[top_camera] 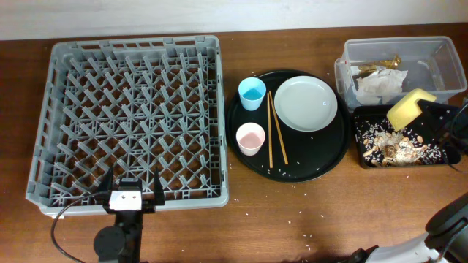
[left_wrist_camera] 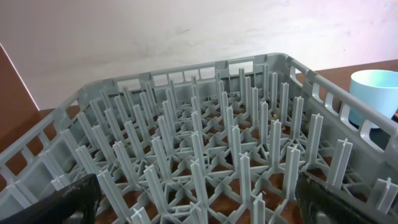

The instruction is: Sort waste into correct bins and load items into the dishwasher rack

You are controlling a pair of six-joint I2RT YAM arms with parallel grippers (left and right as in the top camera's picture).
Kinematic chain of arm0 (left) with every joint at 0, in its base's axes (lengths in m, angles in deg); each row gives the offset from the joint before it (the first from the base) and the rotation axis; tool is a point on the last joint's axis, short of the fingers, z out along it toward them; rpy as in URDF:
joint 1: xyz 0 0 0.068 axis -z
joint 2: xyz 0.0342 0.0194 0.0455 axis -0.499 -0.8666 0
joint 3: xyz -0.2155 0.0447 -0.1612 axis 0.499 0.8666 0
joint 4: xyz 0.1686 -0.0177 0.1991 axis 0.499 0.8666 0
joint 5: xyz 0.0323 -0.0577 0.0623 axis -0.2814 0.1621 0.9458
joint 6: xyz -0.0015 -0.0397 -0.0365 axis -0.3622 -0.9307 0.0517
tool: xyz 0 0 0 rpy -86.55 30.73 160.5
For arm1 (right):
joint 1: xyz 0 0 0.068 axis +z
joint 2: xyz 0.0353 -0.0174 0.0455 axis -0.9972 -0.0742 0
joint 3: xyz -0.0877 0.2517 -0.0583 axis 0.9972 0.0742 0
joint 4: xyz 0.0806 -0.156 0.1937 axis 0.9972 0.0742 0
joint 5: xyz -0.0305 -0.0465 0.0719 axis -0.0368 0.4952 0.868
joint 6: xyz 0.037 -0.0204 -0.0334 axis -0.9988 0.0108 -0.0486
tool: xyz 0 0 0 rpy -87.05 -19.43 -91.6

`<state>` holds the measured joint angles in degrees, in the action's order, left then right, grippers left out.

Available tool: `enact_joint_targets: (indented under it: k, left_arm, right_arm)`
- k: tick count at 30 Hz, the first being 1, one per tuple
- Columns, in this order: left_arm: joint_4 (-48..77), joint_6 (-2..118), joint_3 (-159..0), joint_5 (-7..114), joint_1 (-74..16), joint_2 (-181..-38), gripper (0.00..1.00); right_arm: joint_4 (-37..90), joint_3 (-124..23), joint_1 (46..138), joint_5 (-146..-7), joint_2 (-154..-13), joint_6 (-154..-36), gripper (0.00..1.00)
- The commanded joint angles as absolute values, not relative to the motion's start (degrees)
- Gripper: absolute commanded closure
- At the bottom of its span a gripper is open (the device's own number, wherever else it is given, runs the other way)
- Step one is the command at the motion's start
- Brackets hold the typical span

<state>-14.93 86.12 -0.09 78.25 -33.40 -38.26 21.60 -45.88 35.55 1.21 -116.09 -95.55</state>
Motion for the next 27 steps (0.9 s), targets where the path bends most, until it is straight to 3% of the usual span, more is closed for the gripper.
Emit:
enact_joint_targets:
  k: [1, 5, 7, 8, 13, 16, 22, 27]
  left_arm:
    - [-14.8, 87.1, 0.2, 78.1, -33.7, -38.0, 0.01]
    - [-14.8, 87.1, 0.2, 78.1, -33.7, -38.0, 0.01]
    - [-14.8, 87.1, 0.2, 78.1, -33.7, -38.0, 0.01]
    - [-14.8, 87.1, 0.2, 78.1, -33.7, -38.0, 0.01]
    - [-14.8, 87.1, 0.2, 78.1, -33.7, -38.0, 0.01]
    - [-14.8, 87.1, 0.2, 78.1, -33.7, -38.0, 0.01]
    - [-14.8, 87.1, 0.2, 78.1, -33.7, -38.0, 0.01]
    - [-14.8, 87.1, 0.2, 78.1, -33.7, -38.0, 0.01]
  right_arm:
    - [20.2, -46.1, 36.3, 0.6, -114.9, -97.1, 0.96]
    - [23.6, -46.1, 38.5, 4.6, -113.1, -95.7, 0.96]
    - [25.1, -46.1, 45.3, 3.9, -107.0, -92.0, 0.96]
    - [25.5, -46.1, 50.8, -2.2, -103.5, -92.1, 0.96]
    - [42.6, -46.1, 87.8, -66.7, -97.7, -92.3, 0.96]
    - [47.4, -46.0, 100.0, -82.1, -102.8, -95.3, 0.96]
    - [46.8, -46.3, 102.6, -81.6, -116.7, -95.3, 0.92]
    - [57.4, -62.4, 100.4, -79.0, -115.9, -95.1, 0.64]
